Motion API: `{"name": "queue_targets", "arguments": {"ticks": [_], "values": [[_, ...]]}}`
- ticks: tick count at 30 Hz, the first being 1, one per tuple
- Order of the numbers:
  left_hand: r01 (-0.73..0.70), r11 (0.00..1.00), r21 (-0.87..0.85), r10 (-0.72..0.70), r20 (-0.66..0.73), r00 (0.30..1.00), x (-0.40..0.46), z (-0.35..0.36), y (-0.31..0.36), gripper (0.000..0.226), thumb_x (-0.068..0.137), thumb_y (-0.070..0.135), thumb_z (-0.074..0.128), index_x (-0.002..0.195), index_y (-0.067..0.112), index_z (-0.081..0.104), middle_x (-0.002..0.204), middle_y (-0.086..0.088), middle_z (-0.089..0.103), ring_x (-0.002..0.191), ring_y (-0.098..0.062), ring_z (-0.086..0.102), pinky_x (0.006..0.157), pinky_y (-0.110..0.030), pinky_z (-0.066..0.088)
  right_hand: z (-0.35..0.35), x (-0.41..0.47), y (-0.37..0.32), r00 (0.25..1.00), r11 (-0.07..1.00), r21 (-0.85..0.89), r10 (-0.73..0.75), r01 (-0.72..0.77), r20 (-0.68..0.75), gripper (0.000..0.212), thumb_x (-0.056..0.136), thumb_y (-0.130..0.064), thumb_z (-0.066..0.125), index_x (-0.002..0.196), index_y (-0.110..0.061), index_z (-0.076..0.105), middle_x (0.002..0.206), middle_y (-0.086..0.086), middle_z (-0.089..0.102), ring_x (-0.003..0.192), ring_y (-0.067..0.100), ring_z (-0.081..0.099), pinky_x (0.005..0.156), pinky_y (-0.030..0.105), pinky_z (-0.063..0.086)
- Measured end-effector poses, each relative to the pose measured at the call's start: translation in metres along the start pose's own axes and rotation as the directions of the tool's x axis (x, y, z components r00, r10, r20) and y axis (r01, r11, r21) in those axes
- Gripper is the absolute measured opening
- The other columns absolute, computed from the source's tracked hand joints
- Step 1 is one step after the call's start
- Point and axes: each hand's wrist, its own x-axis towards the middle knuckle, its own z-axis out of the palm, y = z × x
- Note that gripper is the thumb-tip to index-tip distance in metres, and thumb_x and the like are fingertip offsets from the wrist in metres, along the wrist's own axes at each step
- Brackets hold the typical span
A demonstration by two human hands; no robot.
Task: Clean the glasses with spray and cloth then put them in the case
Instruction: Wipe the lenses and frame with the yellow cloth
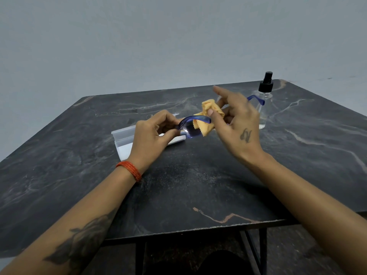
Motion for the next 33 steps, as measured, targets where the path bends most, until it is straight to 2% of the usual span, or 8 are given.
{"name": "queue_targets", "arguments": {"ticks": [4,6,11,16,23,27,31,33], "values": [[0.011,1.0,-0.003,-0.011,0.01,1.0,0.001,0.0,0.0,0.023,0.073,-0.006,0.07,0.078,0.013,0.058,0.076,0.016,0.061,0.069,0.01,0.06,0.068,-0.006,0.045,0.002,0.003,-0.003,0.984,0.974,0.168,0.135,-0.154,0.116,0.021,0.081,-0.015,0.07,0.096,-0.028,0.067,0.1,0.004,0.054,0.082,0.012,0.06,0.068,0.023,0.054],[0.014,1.0,-0.004,-0.014,0.01,1.0,0.001,0.0,0.0,0.023,0.073,-0.006,0.07,0.078,0.014,0.058,0.076,0.016,0.061,0.069,0.01,0.06,0.068,-0.006,0.045,0.001,0.003,-0.005,0.984,0.967,0.199,0.135,-0.157,0.12,0.029,0.078,-0.009,0.073,0.082,-0.034,0.059,0.099,0.005,0.058,0.081,0.016,0.065,0.065,0.024,0.055],[0.029,0.999,-0.024,-0.028,0.012,1.0,0.001,0.0,0.001,0.02,0.073,-0.004,0.071,0.079,0.011,0.059,0.076,0.013,0.062,0.069,0.009,0.06,0.067,-0.007,0.045,-0.001,0.001,-0.009,0.991,0.98,0.155,0.114,-0.124,0.078,0.027,0.077,-0.022,0.076,0.07,-0.024,0.05,0.061,-0.01,0.055,0.053,0.005,0.051,0.049,0.016,0.039],[0.043,0.998,-0.042,-0.042,0.023,0.999,0.0,0.0,0.001,0.018,0.072,-0.001,0.072,0.079,0.01,0.06,0.075,0.014,0.064,0.07,0.005,0.062,0.069,-0.01,0.048,0.001,-0.002,-0.008,0.999,0.999,0.005,0.049,-0.049,0.002,0.032,0.08,-0.042,0.068,0.07,-0.015,0.052,0.052,-0.003,0.053,0.048,0.013,0.049,0.044,0.021,0.035],[0.032,0.999,-0.014,-0.032,0.048,0.998,0.0,0.001,0.004,0.017,0.073,-0.002,0.071,0.08,0.009,0.061,0.078,0.011,0.064,0.071,0.007,0.062,0.068,-0.007,0.046,0.004,-0.002,-0.006,0.959,0.931,0.236,0.253,-0.277,0.127,0.015,0.085,-0.019,0.063,0.096,-0.024,0.071,0.082,0.001,0.071,0.074,0.02,0.066,0.055,0.04,0.055],[0.04,0.999,-0.01,-0.039,0.049,0.998,0.0,0.001,0.003,0.017,0.073,-0.002,0.071,0.079,0.009,0.061,0.078,0.01,0.064,0.071,0.007,0.062,0.068,-0.008,0.047,0.0,0.002,-0.007,0.879,0.816,0.341,0.387,-0.467,0.279,0.022,0.08,-0.007,0.067,0.099,-0.015,0.073,0.094,-0.002,0.072,0.088,0.008,0.064,0.071,0.02,0.049],[0.051,0.999,-0.015,-0.051,0.047,0.998,0.0,0.0,0.002,0.016,0.072,-0.002,0.072,0.079,0.008,0.061,0.077,0.009,0.065,0.07,0.005,0.062,0.069,-0.01,0.048,-0.002,0.005,-0.009,0.831,0.719,0.424,0.422,-0.551,0.364,0.029,0.067,-0.04,0.064,0.081,-0.017,0.076,0.099,-0.003,0.072,0.1,0.008,0.062,0.078,0.023,0.043],[0.053,0.998,-0.018,-0.052,0.043,0.998,0.0,0.0,0.002,0.018,0.072,-0.002,0.072,0.079,0.01,0.06,0.077,0.009,0.065,0.07,0.005,0.062,0.069,-0.01,0.048,-0.002,0.006,-0.01,0.839,0.741,0.405,0.409,-0.535,0.36,0.022,0.07,-0.03,0.065,0.083,-0.016,0.076,0.105,-0.001,0.071,0.104,0.01,0.061,0.083,0.025,0.046]]}}
